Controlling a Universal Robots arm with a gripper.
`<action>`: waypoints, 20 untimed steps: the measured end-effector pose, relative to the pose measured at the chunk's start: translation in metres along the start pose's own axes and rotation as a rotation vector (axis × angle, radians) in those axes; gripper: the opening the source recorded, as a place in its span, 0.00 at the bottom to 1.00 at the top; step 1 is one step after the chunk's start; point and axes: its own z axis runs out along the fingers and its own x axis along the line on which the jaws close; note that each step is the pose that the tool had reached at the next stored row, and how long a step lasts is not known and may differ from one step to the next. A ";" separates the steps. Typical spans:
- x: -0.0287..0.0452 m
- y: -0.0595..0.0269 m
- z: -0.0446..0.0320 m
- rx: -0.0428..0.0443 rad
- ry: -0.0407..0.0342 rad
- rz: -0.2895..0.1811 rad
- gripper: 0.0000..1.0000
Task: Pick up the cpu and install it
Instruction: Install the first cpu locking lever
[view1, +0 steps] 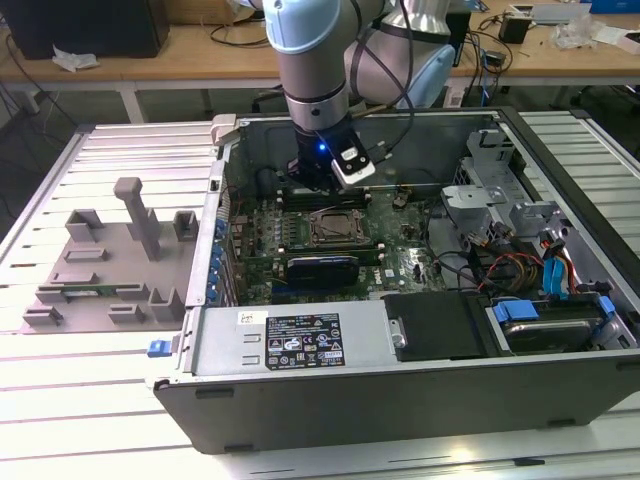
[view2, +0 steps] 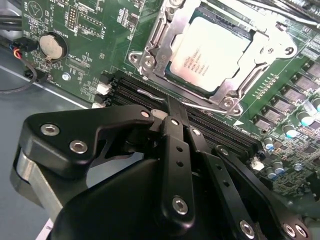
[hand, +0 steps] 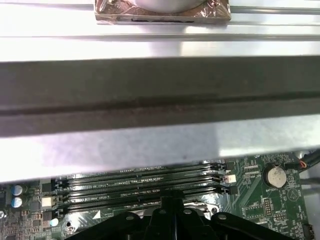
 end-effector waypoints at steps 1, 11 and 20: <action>0.0004 0.0002 0.0001 0.0008 -0.0009 0.005 0.11; 0.0022 0.0002 0.0013 0.0153 -0.0181 0.100 0.11; 0.0035 0.0011 0.0019 0.0296 -0.0416 0.196 0.11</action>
